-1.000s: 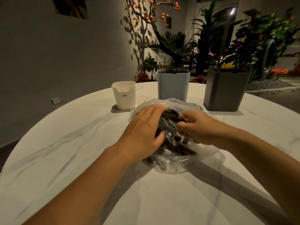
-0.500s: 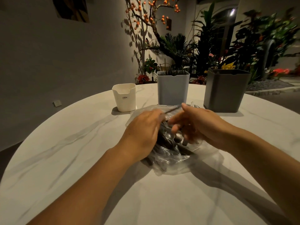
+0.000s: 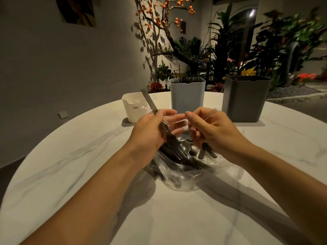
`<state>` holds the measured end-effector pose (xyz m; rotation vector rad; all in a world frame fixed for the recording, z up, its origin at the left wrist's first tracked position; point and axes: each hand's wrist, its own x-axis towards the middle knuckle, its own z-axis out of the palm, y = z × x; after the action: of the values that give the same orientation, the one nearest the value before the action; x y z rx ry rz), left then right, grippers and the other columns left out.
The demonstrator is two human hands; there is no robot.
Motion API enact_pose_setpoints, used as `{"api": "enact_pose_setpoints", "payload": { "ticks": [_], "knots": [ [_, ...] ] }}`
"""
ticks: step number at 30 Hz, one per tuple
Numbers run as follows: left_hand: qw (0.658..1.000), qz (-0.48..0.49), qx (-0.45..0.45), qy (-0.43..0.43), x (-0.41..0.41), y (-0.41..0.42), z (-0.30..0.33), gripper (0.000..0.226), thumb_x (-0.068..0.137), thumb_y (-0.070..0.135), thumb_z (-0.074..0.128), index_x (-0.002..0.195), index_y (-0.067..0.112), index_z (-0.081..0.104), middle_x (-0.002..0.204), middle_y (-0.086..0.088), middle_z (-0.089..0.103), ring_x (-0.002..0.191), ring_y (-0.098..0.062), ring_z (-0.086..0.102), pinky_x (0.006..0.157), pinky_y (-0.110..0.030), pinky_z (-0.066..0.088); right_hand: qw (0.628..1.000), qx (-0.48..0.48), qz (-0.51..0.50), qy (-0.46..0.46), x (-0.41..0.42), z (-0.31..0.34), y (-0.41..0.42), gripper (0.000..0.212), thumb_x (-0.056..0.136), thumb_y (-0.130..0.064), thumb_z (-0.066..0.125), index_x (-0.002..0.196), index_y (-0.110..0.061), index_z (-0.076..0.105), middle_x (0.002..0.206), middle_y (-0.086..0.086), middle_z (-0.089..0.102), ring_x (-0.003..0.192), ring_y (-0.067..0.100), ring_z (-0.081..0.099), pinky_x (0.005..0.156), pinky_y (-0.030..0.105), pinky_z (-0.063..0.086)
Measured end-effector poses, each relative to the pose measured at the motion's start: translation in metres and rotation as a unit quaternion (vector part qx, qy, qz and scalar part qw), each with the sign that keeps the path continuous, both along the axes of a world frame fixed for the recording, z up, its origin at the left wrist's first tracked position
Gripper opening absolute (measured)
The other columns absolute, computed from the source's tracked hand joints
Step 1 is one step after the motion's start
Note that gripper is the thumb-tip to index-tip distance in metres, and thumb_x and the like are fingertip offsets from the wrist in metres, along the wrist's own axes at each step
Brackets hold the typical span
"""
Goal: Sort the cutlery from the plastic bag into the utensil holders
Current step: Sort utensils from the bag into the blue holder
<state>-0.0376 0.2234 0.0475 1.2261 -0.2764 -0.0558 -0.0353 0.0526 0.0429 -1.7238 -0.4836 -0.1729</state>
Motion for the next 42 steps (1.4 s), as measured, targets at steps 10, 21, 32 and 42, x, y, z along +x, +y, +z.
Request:
{"api": "enact_pose_setpoints", "payload": {
  "ticks": [10, 21, 32, 42],
  "knots": [
    [0.991, -0.056, 0.121, -0.001, 0.001, 0.001, -0.005, 0.021, 0.103, 0.007, 0.046, 0.113, 0.002, 0.064, 0.086, -0.010, 0.070, 0.070, -0.020, 0.068, 0.057, -0.024, 0.052, 0.997, -0.041, -0.036, -0.047, -0.005, 0.008, -0.008, 0.021, 0.077, -0.029, 0.074, 0.090, -0.013, 0.074, 0.080, -0.001, 0.075, 0.074, 0.012, 0.072, 0.064, 0.020, 0.056],
    [0.989, -0.089, 0.115, -0.007, 0.004, -0.004, -0.008, 0.013, 0.096, 0.017, 0.052, 0.108, 0.011, 0.050, 0.063, 0.003, 0.033, 0.051, -0.009, 0.026, 0.049, -0.023, 0.018, 0.982, 0.164, -0.027, 0.094, -0.008, 0.008, 0.009, 0.012, 0.087, -0.009, 0.071, 0.096, -0.002, 0.071, 0.088, 0.015, 0.075, 0.079, 0.023, 0.073, 0.066, 0.027, 0.059],
    [0.991, 0.006, 0.126, -0.051, -0.001, -0.011, -0.010, 0.042, 0.106, 0.046, 0.033, 0.094, 0.025, 0.068, 0.055, 0.007, 0.046, 0.048, -0.007, 0.039, 0.047, -0.019, 0.032, 0.976, 0.186, -0.012, 0.115, -0.014, 0.009, 0.020, 0.008, 0.090, -0.012, 0.069, 0.088, -0.007, 0.074, 0.081, 0.008, 0.076, 0.068, 0.018, 0.071, 0.056, 0.023, 0.055],
    [0.995, 0.015, 0.102, -0.020, 0.005, -0.006, -0.015, 0.053, 0.107, 0.047, 0.028, 0.110, 0.015, 0.070, 0.052, 0.002, 0.036, 0.043, -0.008, 0.031, 0.045, -0.020, 0.026, 0.922, -0.327, -0.117, -0.173, -0.019, -0.006, 0.022, 0.058, 0.099, -0.064, 0.018, 0.067, -0.044, 0.063, 0.055, -0.019, 0.056, 0.062, 0.001, 0.059, 0.063, 0.027, 0.048]
  ]
}}
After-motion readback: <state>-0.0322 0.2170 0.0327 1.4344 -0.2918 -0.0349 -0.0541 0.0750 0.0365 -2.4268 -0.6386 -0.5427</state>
